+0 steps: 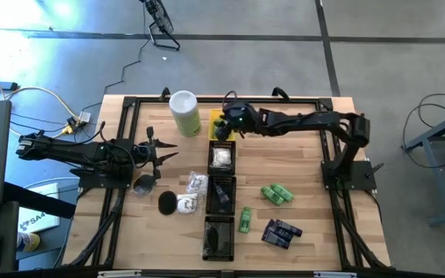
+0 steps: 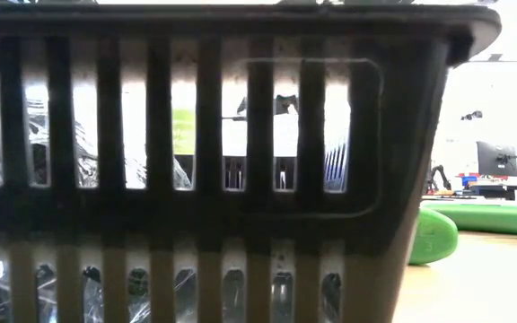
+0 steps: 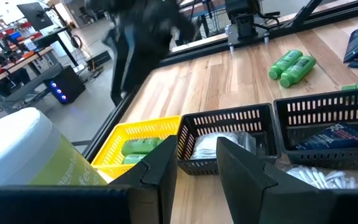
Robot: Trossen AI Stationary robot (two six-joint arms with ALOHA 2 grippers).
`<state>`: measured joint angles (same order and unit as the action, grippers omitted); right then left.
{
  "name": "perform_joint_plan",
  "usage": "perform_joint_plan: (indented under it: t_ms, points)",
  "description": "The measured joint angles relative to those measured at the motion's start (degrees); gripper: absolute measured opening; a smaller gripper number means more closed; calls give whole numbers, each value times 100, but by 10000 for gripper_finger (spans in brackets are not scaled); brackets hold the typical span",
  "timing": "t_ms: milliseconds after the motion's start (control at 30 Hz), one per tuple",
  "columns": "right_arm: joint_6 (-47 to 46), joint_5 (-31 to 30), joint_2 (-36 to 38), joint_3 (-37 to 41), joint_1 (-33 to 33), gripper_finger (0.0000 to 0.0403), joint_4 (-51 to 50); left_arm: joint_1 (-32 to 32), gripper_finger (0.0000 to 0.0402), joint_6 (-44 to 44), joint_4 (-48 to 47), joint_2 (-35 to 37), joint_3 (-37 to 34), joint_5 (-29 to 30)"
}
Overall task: Pick & Place Travel size toiletries
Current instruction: Put the green bottle into the yellow basket
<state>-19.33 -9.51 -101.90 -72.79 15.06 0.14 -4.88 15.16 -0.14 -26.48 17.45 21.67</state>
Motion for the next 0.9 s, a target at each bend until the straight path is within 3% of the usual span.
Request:
perform_joint_plan:
  t_ms: [233, 400, 500, 667, 900]
  points:
    - [-34, 1537, 631, 5, -186, 123, -808, -1, 109, 0, -2, 0, 0, 0]
    - [-477, 1997, 879, 7, -404, 103, -1881, 1, 109, 0, 0, 0, 0, 0]
    - [-790, 1910, 919, -9, -623, 92, -2428, -1, 109, 0, -2, 0, 0, 0]
    - [-1241, 1088, 977, 8, -1042, 68, -3349, -1, 109, 0, 0, 0, 0, 0]
    - [-2134, 683, 1102, -4, -1592, 33, -4644, -1, 109, 0, -1, 0, 0, -2]
